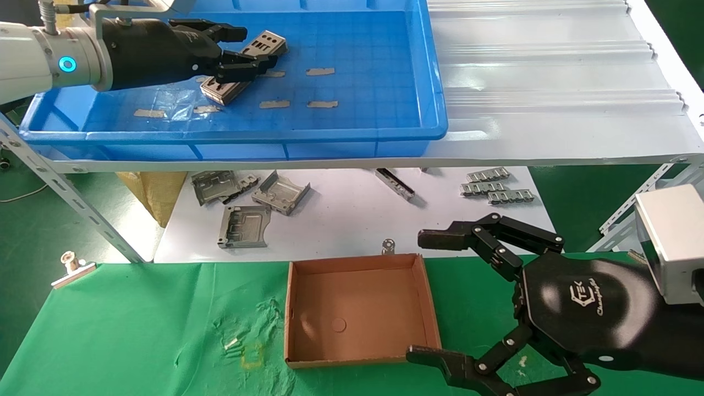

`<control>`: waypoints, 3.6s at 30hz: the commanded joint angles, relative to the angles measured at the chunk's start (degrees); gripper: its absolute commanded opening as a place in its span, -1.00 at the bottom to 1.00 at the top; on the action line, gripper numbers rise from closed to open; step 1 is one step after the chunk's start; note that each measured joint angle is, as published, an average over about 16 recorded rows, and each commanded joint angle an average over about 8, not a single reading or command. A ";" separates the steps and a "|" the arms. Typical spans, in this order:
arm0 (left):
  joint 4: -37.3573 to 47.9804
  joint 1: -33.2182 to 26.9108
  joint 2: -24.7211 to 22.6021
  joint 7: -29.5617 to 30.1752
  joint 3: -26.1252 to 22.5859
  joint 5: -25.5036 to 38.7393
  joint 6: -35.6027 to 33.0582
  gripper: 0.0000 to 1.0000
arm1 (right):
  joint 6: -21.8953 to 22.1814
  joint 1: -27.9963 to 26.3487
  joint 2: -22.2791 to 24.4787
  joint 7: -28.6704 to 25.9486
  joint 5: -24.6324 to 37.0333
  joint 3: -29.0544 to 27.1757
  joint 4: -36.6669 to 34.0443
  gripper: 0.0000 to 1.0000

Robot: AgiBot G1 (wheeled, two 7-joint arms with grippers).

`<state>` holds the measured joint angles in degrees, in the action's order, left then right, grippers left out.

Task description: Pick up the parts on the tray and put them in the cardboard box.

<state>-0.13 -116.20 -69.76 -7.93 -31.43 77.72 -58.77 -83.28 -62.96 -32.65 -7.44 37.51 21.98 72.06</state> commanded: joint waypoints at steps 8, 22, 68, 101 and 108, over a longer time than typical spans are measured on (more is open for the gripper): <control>0.62 0.01 -0.28 0.98 -0.01 -0.01 1.17 -0.84 | 0.00 0.00 0.00 0.00 0.00 0.00 0.00 1.00; 1.10 0.58 -0.39 3.42 0.11 -0.19 2.11 -1.00 | 0.00 0.00 0.00 0.00 0.00 0.01 0.00 1.00; -0.32 1.06 -0.33 0.48 1.08 -1.54 3.09 1.00 | 0.01 -0.01 0.01 0.01 -0.01 0.02 0.00 1.00; 1.04 1.43 -0.85 4.66 0.63 -0.95 6.31 -1.00 | 0.01 -0.01 0.01 0.01 -0.02 0.03 0.00 1.00; 0.65 1.64 -0.88 4.90 0.62 -0.94 6.62 -1.00 | 0.01 -0.01 0.01 0.02 -0.02 0.03 0.00 1.00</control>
<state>0.45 -114.57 -70.60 -3.20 -30.77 76.71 -52.14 -83.26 -62.97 -32.64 -7.42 37.49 22.01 72.06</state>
